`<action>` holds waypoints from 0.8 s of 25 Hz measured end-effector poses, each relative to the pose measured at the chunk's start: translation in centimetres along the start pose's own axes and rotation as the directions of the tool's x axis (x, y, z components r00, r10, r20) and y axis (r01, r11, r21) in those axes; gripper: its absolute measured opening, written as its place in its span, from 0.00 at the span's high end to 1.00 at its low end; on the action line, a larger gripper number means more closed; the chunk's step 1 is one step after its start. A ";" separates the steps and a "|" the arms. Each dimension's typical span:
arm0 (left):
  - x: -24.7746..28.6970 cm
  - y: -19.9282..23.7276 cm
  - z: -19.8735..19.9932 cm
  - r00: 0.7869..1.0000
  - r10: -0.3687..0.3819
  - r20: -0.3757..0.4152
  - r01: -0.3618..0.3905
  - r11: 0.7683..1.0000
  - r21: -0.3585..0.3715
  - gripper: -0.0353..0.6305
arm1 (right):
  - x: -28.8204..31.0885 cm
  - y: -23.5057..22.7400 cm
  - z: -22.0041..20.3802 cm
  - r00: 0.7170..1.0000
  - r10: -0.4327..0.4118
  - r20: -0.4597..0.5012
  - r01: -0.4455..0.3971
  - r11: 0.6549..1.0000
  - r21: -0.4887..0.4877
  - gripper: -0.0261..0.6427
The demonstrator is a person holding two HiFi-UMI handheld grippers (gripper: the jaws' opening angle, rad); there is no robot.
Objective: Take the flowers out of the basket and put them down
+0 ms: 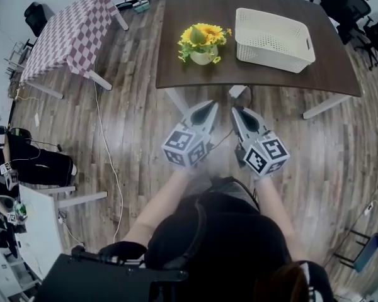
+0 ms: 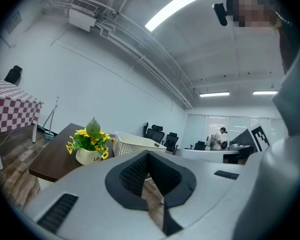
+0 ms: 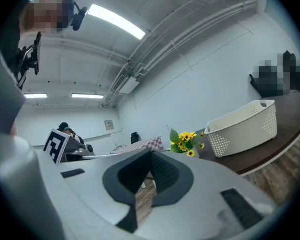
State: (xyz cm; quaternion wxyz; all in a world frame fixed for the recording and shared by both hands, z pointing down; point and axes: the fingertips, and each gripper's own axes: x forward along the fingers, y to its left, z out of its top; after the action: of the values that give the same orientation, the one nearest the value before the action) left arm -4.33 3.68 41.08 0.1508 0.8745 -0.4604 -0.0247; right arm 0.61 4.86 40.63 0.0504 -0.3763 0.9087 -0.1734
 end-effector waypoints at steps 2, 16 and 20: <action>-0.4 0.6 0.4 1.000 -0.002 -0.005 0.002 1.000 -0.002 0.95 | 0.7 0.8 0.0 1.000 0.004 -0.001 -0.004 1.000 0.001 0.96; -1.8 2.4 1.2 0.998 -0.056 -0.021 0.056 0.998 -0.030 0.95 | 3.0 3.8 -0.1 1.000 0.007 0.000 -0.007 1.000 0.004 0.96; -2.2 3.0 0.3 0.997 -0.066 -0.036 0.064 0.996 -0.057 0.95 | 3.3 4.3 -1.0 1.000 -0.010 -0.008 0.010 1.000 -0.001 0.96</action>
State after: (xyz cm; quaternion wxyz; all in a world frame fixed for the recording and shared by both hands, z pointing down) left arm -8.07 3.83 41.45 0.1832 0.8846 -0.4280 -0.0257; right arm -4.79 5.63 40.17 0.0458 -0.3800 0.9072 -0.1747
